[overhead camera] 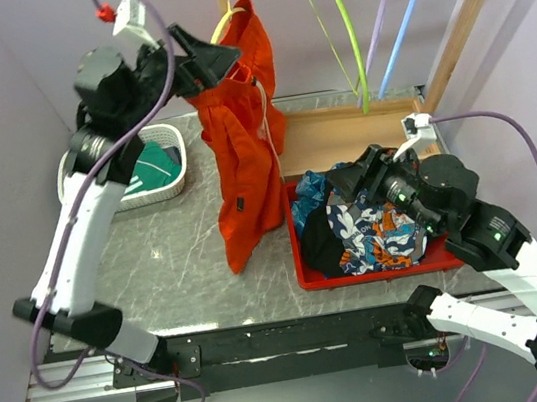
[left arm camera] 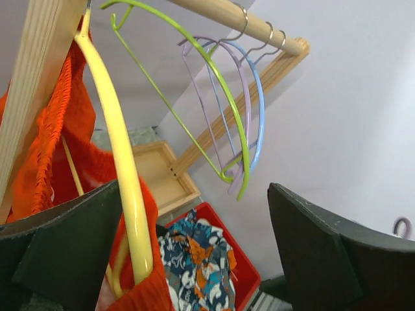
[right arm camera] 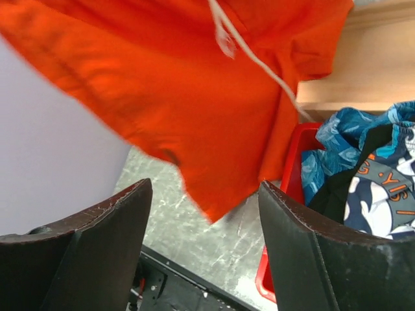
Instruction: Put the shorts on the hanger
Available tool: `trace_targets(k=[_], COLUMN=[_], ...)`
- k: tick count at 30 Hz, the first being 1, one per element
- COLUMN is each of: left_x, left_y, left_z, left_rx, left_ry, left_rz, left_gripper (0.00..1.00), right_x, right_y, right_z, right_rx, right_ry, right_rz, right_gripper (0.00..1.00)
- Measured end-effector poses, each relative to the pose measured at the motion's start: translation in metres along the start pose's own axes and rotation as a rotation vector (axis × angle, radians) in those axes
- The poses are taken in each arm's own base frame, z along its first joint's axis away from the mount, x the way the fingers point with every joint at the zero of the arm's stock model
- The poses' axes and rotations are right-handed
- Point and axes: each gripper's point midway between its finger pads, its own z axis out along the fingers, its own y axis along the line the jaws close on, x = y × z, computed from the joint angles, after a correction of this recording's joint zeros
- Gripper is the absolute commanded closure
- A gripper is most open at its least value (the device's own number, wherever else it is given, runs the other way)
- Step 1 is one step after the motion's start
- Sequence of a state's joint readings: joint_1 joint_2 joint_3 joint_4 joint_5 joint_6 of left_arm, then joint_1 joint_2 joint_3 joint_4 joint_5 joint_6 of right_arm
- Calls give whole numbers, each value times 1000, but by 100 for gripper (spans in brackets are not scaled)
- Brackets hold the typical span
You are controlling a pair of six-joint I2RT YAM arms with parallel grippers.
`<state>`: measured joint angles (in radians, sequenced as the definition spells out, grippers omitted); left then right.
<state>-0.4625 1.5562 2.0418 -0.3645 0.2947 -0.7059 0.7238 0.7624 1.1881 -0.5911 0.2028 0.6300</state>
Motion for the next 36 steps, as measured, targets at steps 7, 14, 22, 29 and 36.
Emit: trace_targets(k=[7,14,22,29,36], left_x=[0,8,8,-3,-10], left_y=[-3,10,38,43,40], left_z=[-50,-61,-60,-54,-26], left_rx=[-64,-111,-242,-276,-241], left_ry=[-29,-27,-42,-41,-33], left_rz=[55,81,101,176,223], left_gripper=[4,3,12,25,33], right_x=[16,28,32,7,-48], right_y=[-13,-19,-17,15,70], right_z=[15,27,44,73,107], right_rx=[45,66,72,30,-47], right_ry=[31,51,70,61,-30], right_rz=[-16,-24,-53,-91,-76], right_gripper=[24,22,22,23,29])
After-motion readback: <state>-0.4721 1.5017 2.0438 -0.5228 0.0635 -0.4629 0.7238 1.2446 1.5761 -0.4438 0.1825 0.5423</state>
